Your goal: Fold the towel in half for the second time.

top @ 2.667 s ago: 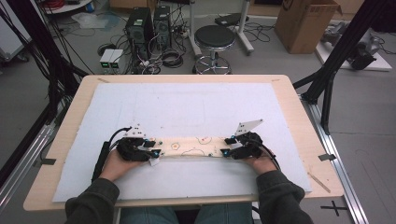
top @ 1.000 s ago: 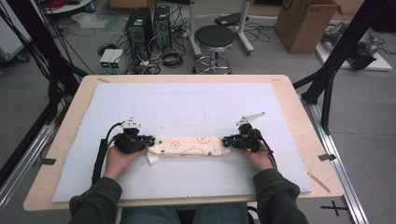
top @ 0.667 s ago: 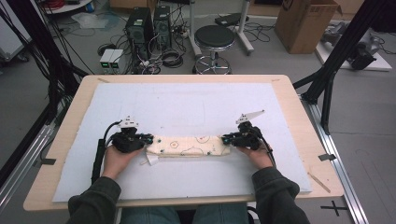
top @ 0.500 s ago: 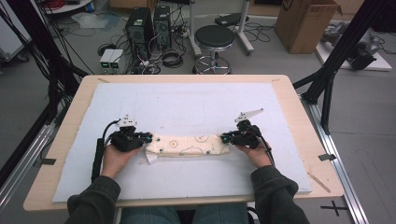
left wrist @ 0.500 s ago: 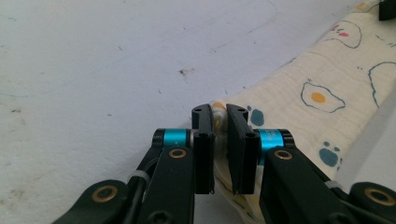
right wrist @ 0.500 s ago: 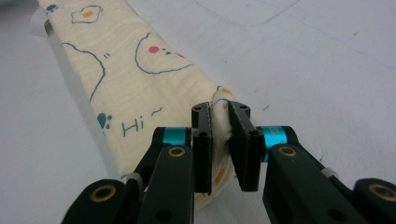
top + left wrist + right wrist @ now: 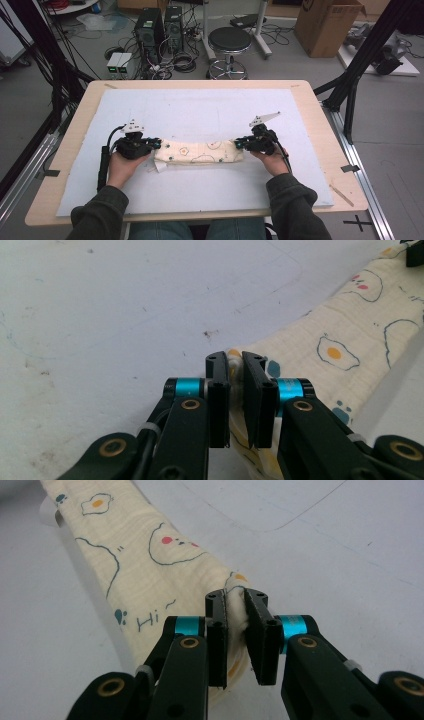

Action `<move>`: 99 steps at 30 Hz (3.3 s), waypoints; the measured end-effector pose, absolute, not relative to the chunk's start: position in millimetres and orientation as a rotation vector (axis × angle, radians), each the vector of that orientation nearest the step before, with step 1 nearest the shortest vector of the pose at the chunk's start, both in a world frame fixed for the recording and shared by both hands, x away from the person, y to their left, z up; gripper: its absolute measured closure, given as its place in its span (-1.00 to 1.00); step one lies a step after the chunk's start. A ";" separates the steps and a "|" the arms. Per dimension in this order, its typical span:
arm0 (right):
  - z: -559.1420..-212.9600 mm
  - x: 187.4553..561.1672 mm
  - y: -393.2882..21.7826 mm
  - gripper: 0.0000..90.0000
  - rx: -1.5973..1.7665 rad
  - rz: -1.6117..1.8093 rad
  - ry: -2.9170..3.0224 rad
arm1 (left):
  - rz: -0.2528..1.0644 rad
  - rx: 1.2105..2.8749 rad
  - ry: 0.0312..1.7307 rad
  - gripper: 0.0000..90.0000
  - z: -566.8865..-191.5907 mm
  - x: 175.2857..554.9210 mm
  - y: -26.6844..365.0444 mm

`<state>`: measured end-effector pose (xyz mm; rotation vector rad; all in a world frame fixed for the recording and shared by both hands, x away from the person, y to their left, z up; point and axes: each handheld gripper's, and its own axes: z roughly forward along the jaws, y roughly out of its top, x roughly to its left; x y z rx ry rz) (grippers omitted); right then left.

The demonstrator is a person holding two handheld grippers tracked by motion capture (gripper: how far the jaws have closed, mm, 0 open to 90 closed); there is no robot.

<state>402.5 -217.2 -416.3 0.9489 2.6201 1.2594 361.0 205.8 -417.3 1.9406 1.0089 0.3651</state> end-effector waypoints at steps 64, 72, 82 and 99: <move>-389.4 439.0 -222.8 -0.19 1.132 1.349 2.414 | 0.454 1.828 1.069 -0.09 -394.7 390.2 218.1; -386.1 433.4 -222.4 -0.37 1.142 1.349 2.420 | 0.451 1.835 1.041 -0.15 -391.4 380.4 221.4; -380.9 425.8 -222.8 -0.51 1.110 1.368 2.424 | 0.444 1.834 1.011 -0.17 -391.4 368.8 222.1; -372.9 411.8 -219.6 -0.59 1.076 1.361 2.427 | 0.444 1.860 0.984 -0.22 -395.1 348.6 229.8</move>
